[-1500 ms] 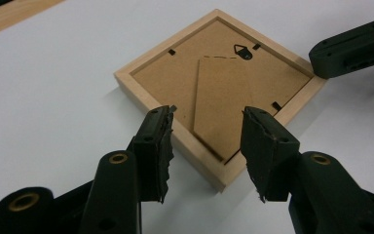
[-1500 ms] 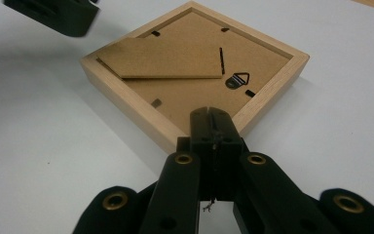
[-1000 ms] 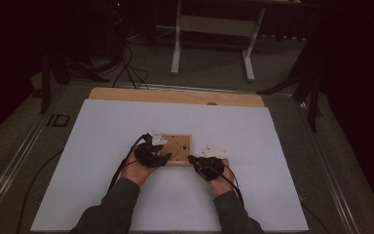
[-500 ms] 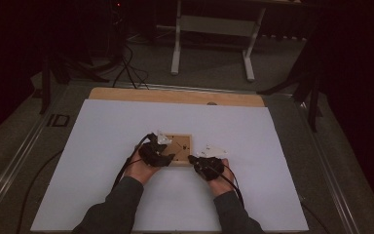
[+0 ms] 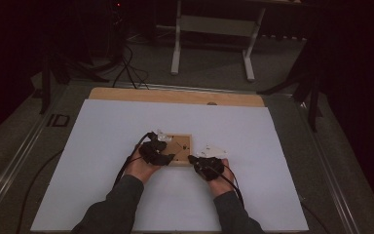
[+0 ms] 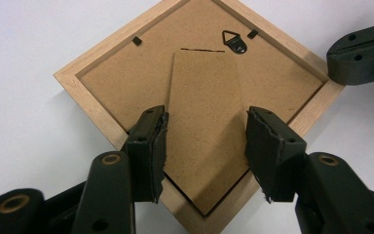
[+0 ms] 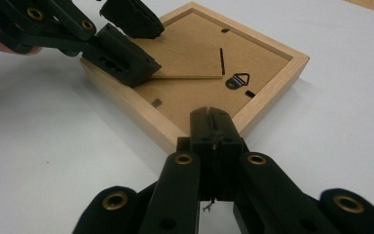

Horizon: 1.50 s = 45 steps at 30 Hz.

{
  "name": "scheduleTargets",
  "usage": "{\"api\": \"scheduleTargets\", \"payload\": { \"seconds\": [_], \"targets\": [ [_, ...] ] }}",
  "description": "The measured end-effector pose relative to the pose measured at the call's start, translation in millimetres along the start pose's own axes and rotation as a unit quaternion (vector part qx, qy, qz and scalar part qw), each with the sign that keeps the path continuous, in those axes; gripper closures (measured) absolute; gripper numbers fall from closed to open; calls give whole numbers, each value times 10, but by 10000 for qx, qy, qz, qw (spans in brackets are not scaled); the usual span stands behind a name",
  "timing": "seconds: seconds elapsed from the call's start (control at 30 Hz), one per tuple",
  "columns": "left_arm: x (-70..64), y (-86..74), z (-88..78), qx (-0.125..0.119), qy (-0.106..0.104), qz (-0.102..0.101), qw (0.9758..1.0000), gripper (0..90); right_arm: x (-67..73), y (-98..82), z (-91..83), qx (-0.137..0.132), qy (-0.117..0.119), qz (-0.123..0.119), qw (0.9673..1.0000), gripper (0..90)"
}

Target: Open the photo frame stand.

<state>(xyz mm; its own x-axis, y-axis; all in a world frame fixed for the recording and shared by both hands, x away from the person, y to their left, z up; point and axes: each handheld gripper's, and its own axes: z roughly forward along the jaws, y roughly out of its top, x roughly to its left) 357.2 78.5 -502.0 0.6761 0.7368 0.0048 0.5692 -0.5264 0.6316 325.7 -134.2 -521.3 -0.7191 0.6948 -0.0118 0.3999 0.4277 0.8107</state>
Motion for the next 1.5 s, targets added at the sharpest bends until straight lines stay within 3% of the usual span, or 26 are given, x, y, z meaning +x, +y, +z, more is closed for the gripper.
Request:
{"api": "scheduleTargets", "payload": {
  "seconds": [0.13, 0.33, 0.7, 0.93, 1.13, 1.33, 1.5],
  "targets": [
    [-11, 35, -9, 106, 45, 91, 9999, 512, -1, 0, 0, 1, 1, -12, 10000, 898],
    [-12, 135, -125, -93, 49, 71, 9999, 512, -2, 0, -1, 2, 5, -27, 10000, 898],
    [5, 142, -140, -105, -21, -95, 9999, 503, -1, 0, -1, 3, 1, -36, 10000, 898],
    [36, 111, -302, -354, 43, -136, 9993, 491, 0, -1, -1, -2, 1, -34, 10000, 898],
    [87, 8, -457, -438, -118, -137, 9989, 640, -1, -3, 0, -11, 6, -34, 10000, 898],
    [117, -78, -504, -325, -269, -234, 9988, 874, 0, -4, 0, -16, -10, -50, 10000, 898],
    [127, -154, -486, -233, -321, -252, 9989, 893, 1, -5, -1, -17, -4, -43, 10000, 898]
  ]
}}
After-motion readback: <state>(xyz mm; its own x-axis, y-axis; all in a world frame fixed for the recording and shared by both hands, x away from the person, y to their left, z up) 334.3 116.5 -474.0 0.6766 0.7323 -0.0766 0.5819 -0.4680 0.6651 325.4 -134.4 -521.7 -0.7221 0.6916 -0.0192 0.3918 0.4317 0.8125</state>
